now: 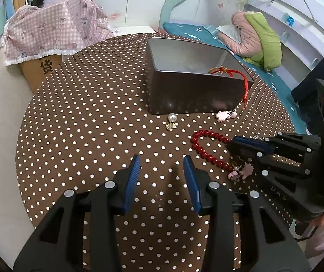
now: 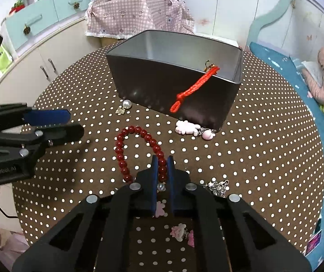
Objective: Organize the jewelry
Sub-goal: 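Grasp the red bead bracelet with the right tool while the left moves back, then close the left tool on the pearl earring while the right holds the bead bracelet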
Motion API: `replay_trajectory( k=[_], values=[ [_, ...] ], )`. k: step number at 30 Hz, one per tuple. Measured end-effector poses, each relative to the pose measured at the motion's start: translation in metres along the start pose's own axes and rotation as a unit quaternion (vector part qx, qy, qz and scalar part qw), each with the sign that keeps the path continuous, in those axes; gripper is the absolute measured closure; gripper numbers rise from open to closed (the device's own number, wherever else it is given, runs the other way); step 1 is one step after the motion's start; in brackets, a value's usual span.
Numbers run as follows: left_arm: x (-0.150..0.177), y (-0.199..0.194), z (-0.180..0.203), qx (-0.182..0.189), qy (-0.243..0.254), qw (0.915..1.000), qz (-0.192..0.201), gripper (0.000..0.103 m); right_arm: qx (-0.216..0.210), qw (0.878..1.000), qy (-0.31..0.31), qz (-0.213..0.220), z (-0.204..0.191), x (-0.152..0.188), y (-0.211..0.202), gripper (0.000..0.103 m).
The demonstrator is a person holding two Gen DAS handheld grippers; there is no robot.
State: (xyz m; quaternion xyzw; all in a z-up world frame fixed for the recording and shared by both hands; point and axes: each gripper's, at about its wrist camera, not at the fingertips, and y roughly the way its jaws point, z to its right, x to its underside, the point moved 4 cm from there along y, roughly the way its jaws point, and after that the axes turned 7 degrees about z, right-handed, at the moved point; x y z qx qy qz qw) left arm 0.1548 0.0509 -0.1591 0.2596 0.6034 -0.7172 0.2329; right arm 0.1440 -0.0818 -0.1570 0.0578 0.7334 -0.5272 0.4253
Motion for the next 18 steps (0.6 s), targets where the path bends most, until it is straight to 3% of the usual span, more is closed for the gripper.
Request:
replay_trajectory(
  k=[4, 14, 18],
  values=[
    [0.0, 0.0, 0.005, 0.004, 0.006, 1.0, 0.0, 0.062, -0.017, 1.0, 0.016, 0.009, 0.002, -0.004, -0.007, 0.096],
    [-0.011, 0.005, 0.01, 0.006, 0.003, 0.9999, 0.01, 0.062, -0.046, 0.995, 0.04, 0.077, 0.01, -0.027, -0.057, 0.096],
    [-0.022, 0.013, 0.012, 0.01, 0.003, 0.9997, 0.021, 0.063, -0.04, 0.993, 0.049, 0.101, 0.019, -0.035, -0.076, 0.096]
  ],
)
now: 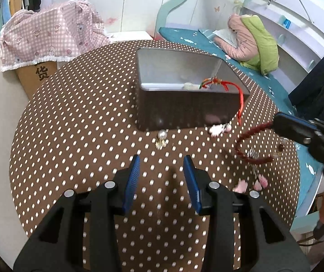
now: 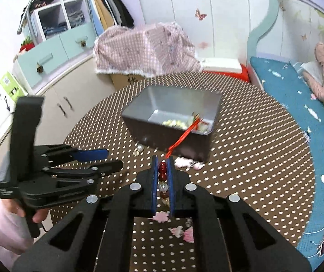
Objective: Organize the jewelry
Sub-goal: 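Close the left tool on the pearl earring while the right holds the bead bracelet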
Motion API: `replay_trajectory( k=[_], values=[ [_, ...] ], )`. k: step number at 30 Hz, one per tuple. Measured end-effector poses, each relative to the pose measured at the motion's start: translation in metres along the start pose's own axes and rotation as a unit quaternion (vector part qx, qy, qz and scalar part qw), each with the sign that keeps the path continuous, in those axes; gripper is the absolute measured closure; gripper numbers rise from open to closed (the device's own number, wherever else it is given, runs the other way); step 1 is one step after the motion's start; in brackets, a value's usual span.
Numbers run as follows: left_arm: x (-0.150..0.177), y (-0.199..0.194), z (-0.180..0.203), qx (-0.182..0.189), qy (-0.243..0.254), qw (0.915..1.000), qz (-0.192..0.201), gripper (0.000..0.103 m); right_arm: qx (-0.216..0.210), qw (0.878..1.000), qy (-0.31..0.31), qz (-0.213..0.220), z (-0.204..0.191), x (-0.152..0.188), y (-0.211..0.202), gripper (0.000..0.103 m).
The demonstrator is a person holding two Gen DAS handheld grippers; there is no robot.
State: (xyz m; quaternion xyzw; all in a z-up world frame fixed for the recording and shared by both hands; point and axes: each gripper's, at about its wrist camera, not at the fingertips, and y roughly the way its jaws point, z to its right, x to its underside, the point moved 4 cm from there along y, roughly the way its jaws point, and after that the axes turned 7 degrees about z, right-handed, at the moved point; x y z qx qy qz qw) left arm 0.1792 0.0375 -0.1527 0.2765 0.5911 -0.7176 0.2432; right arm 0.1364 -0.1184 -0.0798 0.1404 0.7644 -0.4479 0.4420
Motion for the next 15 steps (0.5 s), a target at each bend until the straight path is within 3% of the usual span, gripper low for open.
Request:
replay_trajectory(
  k=[5, 9, 15],
  values=[
    [-0.009, 0.016, 0.002, 0.0, 0.006, 1.0, 0.008, 0.064, 0.018, 1.0, 0.016, 0.018, 0.016, -0.005, -0.011, 0.096],
    [-0.011, 0.031, 0.003, -0.007, 0.011, 0.9999, -0.003, 0.078, 0.033, 0.999, 0.031, 0.017, 0.033, -0.005, -0.009, 0.096],
    [-0.013, 0.045, 0.001, -0.021, 0.015, 0.9996, -0.014, 0.089, 0.042, 0.998, 0.05, 0.005, 0.054, -0.001, -0.004, 0.096]
  ],
)
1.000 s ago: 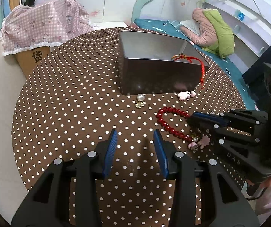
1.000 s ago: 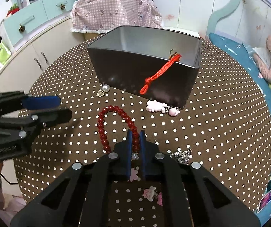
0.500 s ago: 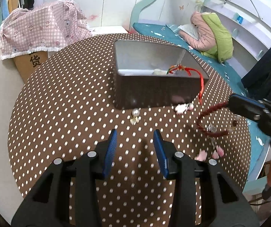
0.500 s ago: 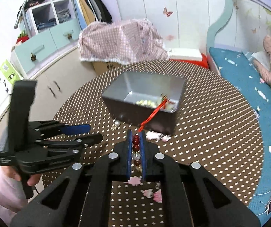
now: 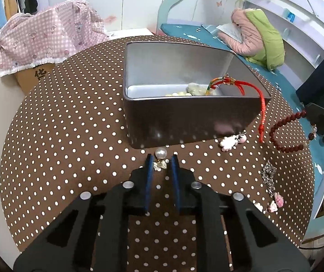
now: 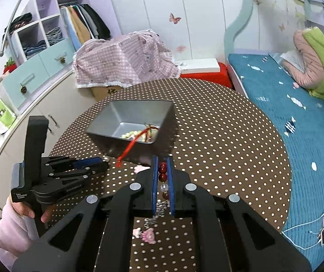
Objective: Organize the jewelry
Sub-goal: 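Close the left tool on the pearl earring while the right holds the bead bracelet, then lower both held items into the tin box and open both tools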
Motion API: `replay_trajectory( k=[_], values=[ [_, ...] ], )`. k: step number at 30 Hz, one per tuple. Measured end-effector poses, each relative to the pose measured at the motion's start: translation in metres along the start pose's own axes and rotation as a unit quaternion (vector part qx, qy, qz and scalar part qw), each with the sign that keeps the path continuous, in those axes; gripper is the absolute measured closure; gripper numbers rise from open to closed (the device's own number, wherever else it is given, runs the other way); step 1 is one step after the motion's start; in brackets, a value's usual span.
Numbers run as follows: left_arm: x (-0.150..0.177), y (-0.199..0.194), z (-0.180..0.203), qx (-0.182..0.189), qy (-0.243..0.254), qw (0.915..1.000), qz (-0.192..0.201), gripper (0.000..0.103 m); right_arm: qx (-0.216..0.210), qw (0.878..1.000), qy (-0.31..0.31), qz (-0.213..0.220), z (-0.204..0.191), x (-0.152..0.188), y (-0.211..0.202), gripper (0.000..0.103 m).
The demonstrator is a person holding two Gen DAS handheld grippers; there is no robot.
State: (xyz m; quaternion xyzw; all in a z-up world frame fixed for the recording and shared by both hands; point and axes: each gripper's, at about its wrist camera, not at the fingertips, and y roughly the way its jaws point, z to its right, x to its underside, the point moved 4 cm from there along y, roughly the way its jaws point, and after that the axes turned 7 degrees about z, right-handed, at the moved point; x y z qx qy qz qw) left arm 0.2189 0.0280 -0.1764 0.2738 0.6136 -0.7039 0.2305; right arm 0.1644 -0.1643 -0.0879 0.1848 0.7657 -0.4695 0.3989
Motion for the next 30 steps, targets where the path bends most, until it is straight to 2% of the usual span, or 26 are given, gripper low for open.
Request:
replay_trajectory(
  k=[9, 20, 21, 30],
  values=[
    [0.003, -0.001, -0.004, -0.009, 0.001, 1.0, 0.0, 0.091, -0.002, 1.0, 0.013, -0.001, 0.007, -0.002, 0.002, 0.096],
    [0.005, -0.022, -0.01, -0.01, -0.007, 0.9997, 0.021, 0.092, -0.004, 1.0, 0.014, 0.011, 0.011, -0.003, -0.008, 0.096],
    [0.004, -0.025, -0.012, -0.01, -0.01, 0.9996, 0.024, 0.102, -0.003, 1.0, 0.014, 0.012, 0.011, -0.003, -0.009, 0.096],
    [-0.002, -0.058, -0.013, -0.007, -0.011, 0.9984, 0.056, 0.101, -0.012, 0.999, 0.006, 0.029, 0.006, -0.016, -0.015, 0.096]
  ],
)
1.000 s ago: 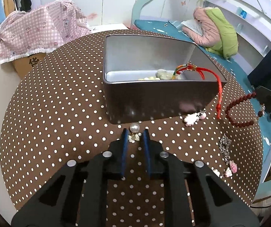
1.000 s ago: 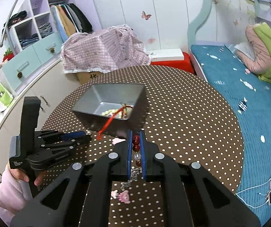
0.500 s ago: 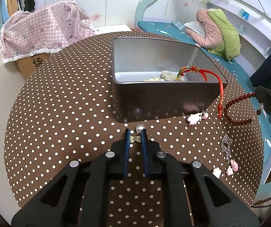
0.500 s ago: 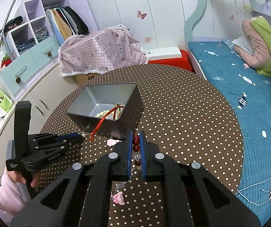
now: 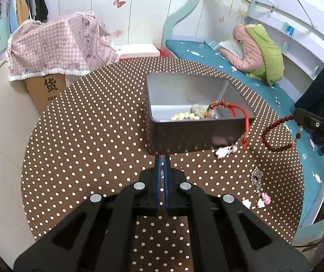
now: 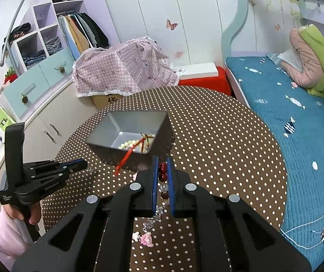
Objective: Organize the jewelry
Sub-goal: 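Lower both held items into the tin box and open both tools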
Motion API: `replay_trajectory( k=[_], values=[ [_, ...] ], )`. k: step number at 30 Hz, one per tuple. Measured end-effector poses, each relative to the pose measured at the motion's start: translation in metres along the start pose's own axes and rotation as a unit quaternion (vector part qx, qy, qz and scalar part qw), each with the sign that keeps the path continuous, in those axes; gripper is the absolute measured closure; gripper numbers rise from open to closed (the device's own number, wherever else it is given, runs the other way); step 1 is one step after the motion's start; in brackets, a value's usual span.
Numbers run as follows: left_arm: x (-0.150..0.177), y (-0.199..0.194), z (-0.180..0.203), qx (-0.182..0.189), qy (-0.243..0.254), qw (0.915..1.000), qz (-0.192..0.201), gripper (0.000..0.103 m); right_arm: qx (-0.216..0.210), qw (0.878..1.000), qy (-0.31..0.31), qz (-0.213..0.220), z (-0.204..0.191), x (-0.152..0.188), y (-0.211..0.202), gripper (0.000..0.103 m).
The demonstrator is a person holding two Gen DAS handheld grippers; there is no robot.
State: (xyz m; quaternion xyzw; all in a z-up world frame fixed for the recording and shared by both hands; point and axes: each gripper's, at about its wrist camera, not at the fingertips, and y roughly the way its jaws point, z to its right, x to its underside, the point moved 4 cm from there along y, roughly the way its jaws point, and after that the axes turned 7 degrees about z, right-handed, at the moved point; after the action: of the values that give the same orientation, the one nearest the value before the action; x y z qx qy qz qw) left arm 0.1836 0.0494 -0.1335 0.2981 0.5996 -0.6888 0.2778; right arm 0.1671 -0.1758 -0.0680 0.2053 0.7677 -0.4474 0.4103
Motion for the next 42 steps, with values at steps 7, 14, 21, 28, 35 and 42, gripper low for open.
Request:
replay_trajectory(
  k=[7, 14, 21, 28, 35, 42],
  values=[
    [-0.029, -0.028, 0.001, 0.013, 0.005, 0.9991, 0.04, 0.101, -0.018, 0.999, -0.025, 0.023, -0.018, -0.025, 0.0, 0.096],
    [-0.065, -0.029, 0.012, 0.025, 0.01, 0.9968, 0.076, 0.101, -0.048, 0.997, -0.048, 0.04, -0.041, -0.05, 0.014, 0.096],
    [-0.083, 0.001, 0.021, 0.035, 0.009, 0.9973, 0.064, 0.1, -0.064, 0.997, -0.052, 0.008, -0.049, -0.051, 0.052, 0.096],
    [-0.081, 0.02, 0.019, 0.027, 0.011, 0.9983, 0.051, 0.081, -0.045, 0.998, -0.052, 0.007, -0.038, -0.051, 0.052, 0.067],
    [-0.07, 0.014, 0.022, 0.029, 0.013, 0.9983, 0.048, 0.081, -0.028, 0.999, -0.041, 0.004, -0.026, -0.046, 0.042, 0.067],
    [-0.037, -0.005, 0.048, 0.047, 0.054, 0.9969, 0.034, 0.051, -0.015, 0.999, -0.038, 0.003, -0.018, -0.029, 0.019, 0.065]
  ],
)
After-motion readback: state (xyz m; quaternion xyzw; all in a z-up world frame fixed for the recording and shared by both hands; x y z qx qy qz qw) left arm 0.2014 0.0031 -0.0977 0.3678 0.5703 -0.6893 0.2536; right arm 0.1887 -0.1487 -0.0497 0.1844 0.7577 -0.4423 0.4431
